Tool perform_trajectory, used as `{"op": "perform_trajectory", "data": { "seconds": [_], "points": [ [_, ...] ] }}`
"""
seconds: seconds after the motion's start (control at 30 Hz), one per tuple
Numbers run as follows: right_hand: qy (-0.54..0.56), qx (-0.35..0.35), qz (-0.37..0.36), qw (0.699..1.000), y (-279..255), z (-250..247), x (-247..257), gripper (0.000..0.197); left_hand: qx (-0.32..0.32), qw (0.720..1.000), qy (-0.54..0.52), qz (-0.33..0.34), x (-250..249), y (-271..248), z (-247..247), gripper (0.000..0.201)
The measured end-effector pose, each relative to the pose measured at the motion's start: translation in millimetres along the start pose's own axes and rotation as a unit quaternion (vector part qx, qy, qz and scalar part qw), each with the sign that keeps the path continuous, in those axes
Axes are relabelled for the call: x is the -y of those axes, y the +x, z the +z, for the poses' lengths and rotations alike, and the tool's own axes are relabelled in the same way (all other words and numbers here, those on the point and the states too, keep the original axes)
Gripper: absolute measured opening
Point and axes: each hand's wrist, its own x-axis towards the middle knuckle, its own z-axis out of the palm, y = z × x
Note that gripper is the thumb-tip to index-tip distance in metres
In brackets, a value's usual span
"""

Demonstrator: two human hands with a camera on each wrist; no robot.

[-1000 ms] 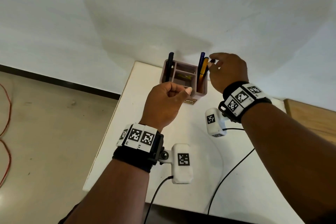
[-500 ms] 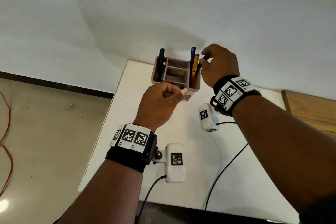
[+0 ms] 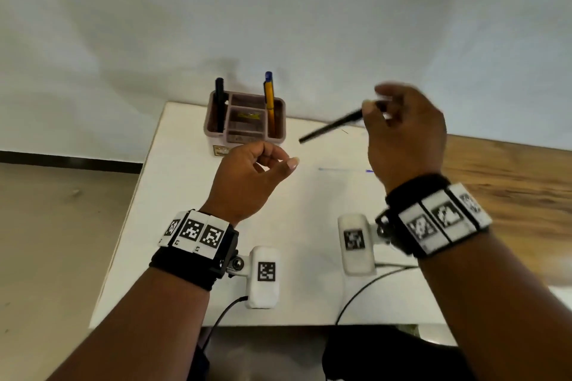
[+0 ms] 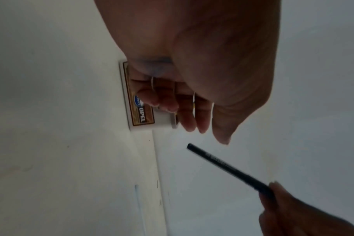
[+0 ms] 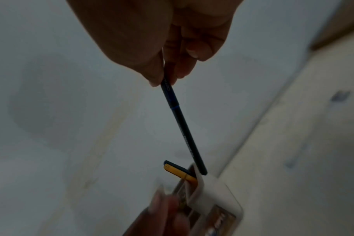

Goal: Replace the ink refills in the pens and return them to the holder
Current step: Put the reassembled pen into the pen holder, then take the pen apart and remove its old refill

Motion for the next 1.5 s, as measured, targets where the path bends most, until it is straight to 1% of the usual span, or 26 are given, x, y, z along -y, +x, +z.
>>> {"op": "perform_trajectory", "data": {
  "seconds": [0.07,0.13,0.2,0.27,0.33,0.4,0.47,0.5,0.57,0.63,0.7,0.77,0.87,0.93,1.0,1.03,1.07,1.13,1.17,1.27,1.37,1.4,1.47,1.5],
  "points": [
    [0.028,-0.005,0.073,0.997,-35.6,-17.7,-25.8,0.009,0.003,1.0,0.008,0.024,-2.2,-4.1,8.1,0.019],
    [0.081,-0.003,0.157,0.984,-74.5,-25.3,-50.3,0.003,0.023,0.998,0.026,0.05,-1.9,-8.3,15.0,0.019],
    [0.124,0.016,0.235,0.964,-106.4,-24.9,-68.3,0.002,0.074,0.993,0.059,0.064,0.2,-13.9,23.0,0.023],
    [0.15,0.055,0.3,0.94,-123.1,-18.7,-79.0,0.001,0.139,0.983,0.102,0.061,4.3,-19.6,33.2,0.029],
    [0.186,0.077,0.332,0.922,-121.6,-10.4,-82.3,0.004,0.183,0.969,0.158,0.055,9.5,-23.3,41.4,0.032],
    [0.215,0.09,0.341,0.911,-109.0,-1.4,-86.3,0.007,0.189,0.961,0.193,0.054,15.9,-22.1,46.8,0.025],
    [0.228,0.115,0.33,0.909,-96.0,5.0,-91.0,0.008,0.173,0.963,0.198,0.054,21.2,-19.1,46.4,0.018],
    [0.218,0.137,0.313,0.914,-90.8,7.1,-93.2,0.007,0.163,0.965,0.2,0.057,22.4,-17.7,44.9,0.018],
    [0.164,0.191,0.269,0.93,-84.5,10.5,-98.2,0.01,0.153,0.965,0.204,0.065,24.6,-14.2,40.6,0.018],
    [0.113,0.22,0.236,0.94,-82.2,11.9,-102.0,0.013,0.162,0.963,0.204,0.066,24.8,-11.8,36.4,0.015],
    [0.129,0.233,0.225,0.937,-79.1,10.7,-103.7,0.008,0.185,0.962,0.193,0.061,23.3,-8.5,33.8,0.013],
    [0.151,0.25,0.191,0.937,-74.4,7.4,-104.0,0.003,0.2,0.965,0.162,0.045,20.9,-6.0,29.9,0.013],
    [0.127,0.275,0.12,0.945,-69.7,2.8,-110.2,0.011,0.213,0.968,0.135,0.018,19.5,-5.1,25.0,0.015],
    [0.115,0.282,0.097,0.947,-70.4,0.8,-112.2,0.015,0.218,0.968,0.128,0.011,19.8,-6.4,24.6,0.012],
    [0.132,0.297,0.116,0.939,-72.6,2.4,-112.0,0.008,0.221,0.967,0.128,0.014,20.1,-7.4,26.0,0.011],
    [0.141,0.318,0.131,0.928,-73.6,3.5,-108.7,0.002,0.224,0.966,0.13,0.019,20.2,-8.3,26.4,0.012],
    [0.132,0.336,0.132,0.923,-74.5,5.1,-107.0,0.009,0.229,0.964,0.133,0.025,19.9,-9.1,26.9,0.012],
    [0.091,0.364,0.1,0.921,-74.8,6.6,-105.2,0.018,0.237,0.962,0.132,0.03,18.0,-9.8,27.3,0.012],
    [0.084,0.365,0.092,0.923,-73.6,5.3,-104.6,0.019,0.239,0.962,0.126,0.028,17.0,-9.4,27.5,0.012],
    [0.116,0.358,0.091,0.922,-68.5,1.6,-106.9,0.016,0.242,0.964,0.111,0.02,14.0,-9.4,26.1,0.011],
    [0.132,0.358,0.093,0.92,-71.1,3.8,-110.7,0.005,0.246,0.962,0.118,0.016,15.3,-9.1,25.7,0.009],
    [0.141,0.354,0.092,0.92,-72.4,5.0,-111.8,0.005,0.244,0.962,0.12,0.016,15.8,-9.0,25.7,0.008],
    [0.15,0.345,0.089,0.922,-75.1,6.9,-115.1,0.013,0.237,0.964,0.123,0.016,16.8,-9.2,25.8,0.007],
    [0.161,0.342,0.099,0.921,-74.9,7.2,-114.9,0.012,0.235,0.964,0.123,0.017,16.8,-9.1,25.6,0.008]
  ]
}}
